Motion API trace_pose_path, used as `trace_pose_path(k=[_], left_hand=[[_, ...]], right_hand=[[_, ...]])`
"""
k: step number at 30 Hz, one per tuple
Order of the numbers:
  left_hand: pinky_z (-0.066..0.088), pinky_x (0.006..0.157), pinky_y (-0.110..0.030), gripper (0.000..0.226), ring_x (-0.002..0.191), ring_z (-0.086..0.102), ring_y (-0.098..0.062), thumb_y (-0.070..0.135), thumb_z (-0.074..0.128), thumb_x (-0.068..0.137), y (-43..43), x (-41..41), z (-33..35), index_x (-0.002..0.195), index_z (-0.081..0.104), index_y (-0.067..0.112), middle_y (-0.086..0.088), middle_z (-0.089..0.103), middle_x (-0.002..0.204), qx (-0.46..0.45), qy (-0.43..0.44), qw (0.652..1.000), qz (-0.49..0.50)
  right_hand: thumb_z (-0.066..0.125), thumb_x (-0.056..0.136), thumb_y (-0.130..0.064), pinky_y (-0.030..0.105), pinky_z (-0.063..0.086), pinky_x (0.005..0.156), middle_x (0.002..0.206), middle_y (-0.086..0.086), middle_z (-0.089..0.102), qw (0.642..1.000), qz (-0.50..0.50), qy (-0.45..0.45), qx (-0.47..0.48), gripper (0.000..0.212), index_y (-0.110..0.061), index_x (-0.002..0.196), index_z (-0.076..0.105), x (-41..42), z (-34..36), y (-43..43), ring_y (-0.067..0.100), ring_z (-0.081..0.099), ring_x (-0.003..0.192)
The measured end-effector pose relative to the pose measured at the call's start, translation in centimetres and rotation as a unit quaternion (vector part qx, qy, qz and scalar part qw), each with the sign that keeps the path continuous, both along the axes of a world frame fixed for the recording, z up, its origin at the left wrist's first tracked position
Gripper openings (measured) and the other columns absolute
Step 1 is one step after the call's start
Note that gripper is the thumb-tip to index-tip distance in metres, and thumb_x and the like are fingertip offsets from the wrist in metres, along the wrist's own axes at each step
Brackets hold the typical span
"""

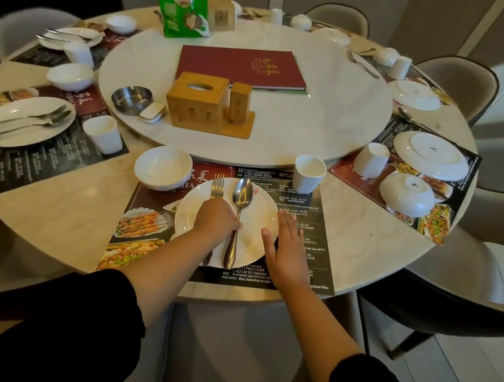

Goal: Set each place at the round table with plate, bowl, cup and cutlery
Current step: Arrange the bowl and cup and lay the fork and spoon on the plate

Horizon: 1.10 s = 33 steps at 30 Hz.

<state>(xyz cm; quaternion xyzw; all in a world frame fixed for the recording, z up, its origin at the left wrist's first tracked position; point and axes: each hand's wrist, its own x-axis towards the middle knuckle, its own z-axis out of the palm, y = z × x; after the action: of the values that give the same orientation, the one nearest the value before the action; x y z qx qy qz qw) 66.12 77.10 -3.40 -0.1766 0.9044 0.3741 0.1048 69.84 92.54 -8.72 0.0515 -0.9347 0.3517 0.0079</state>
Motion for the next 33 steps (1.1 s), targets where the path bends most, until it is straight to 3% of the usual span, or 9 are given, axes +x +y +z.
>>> trace_pose_path(k=[3,7,13,18,21,26,33], left_hand=[[0.054,0.086,-0.037,0.032,0.088,0.068,-0.027,0.029,0.074,0.079,0.1,0.4,0.5,0.096,0.071,0.002,-0.013,0.071,0.093,-0.078,0.002,0.996,-0.049],[0.049,0.086,-0.033,0.041,0.101,0.062,-0.027,0.035,0.066,0.085,0.0,1.5,2.4,0.110,0.065,0.002,-0.013,0.066,0.108,-0.145,0.019,0.985,-0.093],[0.043,0.096,-0.034,0.048,0.119,0.052,-0.025,0.034,0.056,0.092,-0.3,7.4,5.4,0.134,0.047,0.014,-0.008,0.053,0.133,-0.117,0.101,0.972,-0.176],[0.038,0.102,-0.032,0.056,0.127,0.044,-0.019,0.039,0.055,0.091,0.7,14.2,5.6,0.139,0.039,0.017,-0.002,0.041,0.143,-0.111,0.127,0.933,-0.318],[0.026,0.112,-0.032,0.058,0.139,0.028,-0.019,0.042,0.050,0.093,1.8,17.0,5.4,0.143,0.034,0.017,-0.002,0.030,0.152,-0.139,0.139,0.903,-0.382],[0.016,0.118,-0.043,0.065,0.146,0.013,-0.021,0.049,0.049,0.091,4.9,18.0,5.2,0.145,0.030,0.017,-0.003,0.016,0.158,-0.150,0.121,0.884,-0.425],[0.010,0.119,-0.045,0.067,0.147,0.003,-0.023,0.051,0.047,0.092,15.4,15.1,5.2,0.147,0.025,0.021,-0.001,0.007,0.160,-0.138,0.145,0.878,-0.435]], right_hand=[[0.033,0.097,-0.048,0.037,0.010,0.120,0.156,0.000,0.022,0.999,-0.005,-0.003,-0.052,0.061,-0.017,0.148,0.023,0.3,0.4,0.1,0.015,0.009,0.146],[0.031,0.094,-0.057,0.048,0.028,0.114,0.149,0.003,0.033,0.993,-0.025,-0.012,-0.116,0.062,-0.018,0.143,0.033,0.5,1.4,0.7,0.021,0.024,0.142],[0.033,0.096,-0.049,0.047,0.020,0.117,0.155,0.003,0.024,0.996,-0.056,0.022,-0.065,0.056,-0.020,0.144,0.033,5.4,3.8,1.7,0.020,0.010,0.146],[0.040,0.097,-0.041,0.041,0.007,0.118,0.158,0.000,0.016,0.997,-0.065,0.021,0.030,0.054,-0.022,0.146,0.028,12.6,5.0,3.2,0.019,0.001,0.147],[0.036,0.097,-0.045,0.043,-0.002,0.117,0.159,-0.001,0.007,0.992,-0.059,-0.016,0.115,0.058,-0.025,0.149,0.017,16.2,4.8,4.5,0.019,-0.006,0.147],[0.033,0.097,-0.049,0.044,-0.009,0.115,0.160,-0.004,-0.001,0.978,-0.058,-0.041,0.195,0.063,-0.027,0.151,0.008,18.2,5.4,8.6,0.018,-0.013,0.145],[0.035,0.097,-0.048,0.047,-0.005,0.116,0.160,-0.003,-0.002,0.976,-0.062,-0.051,0.202,0.064,-0.027,0.151,0.007,16.4,7.0,19.0,0.019,-0.013,0.146]])
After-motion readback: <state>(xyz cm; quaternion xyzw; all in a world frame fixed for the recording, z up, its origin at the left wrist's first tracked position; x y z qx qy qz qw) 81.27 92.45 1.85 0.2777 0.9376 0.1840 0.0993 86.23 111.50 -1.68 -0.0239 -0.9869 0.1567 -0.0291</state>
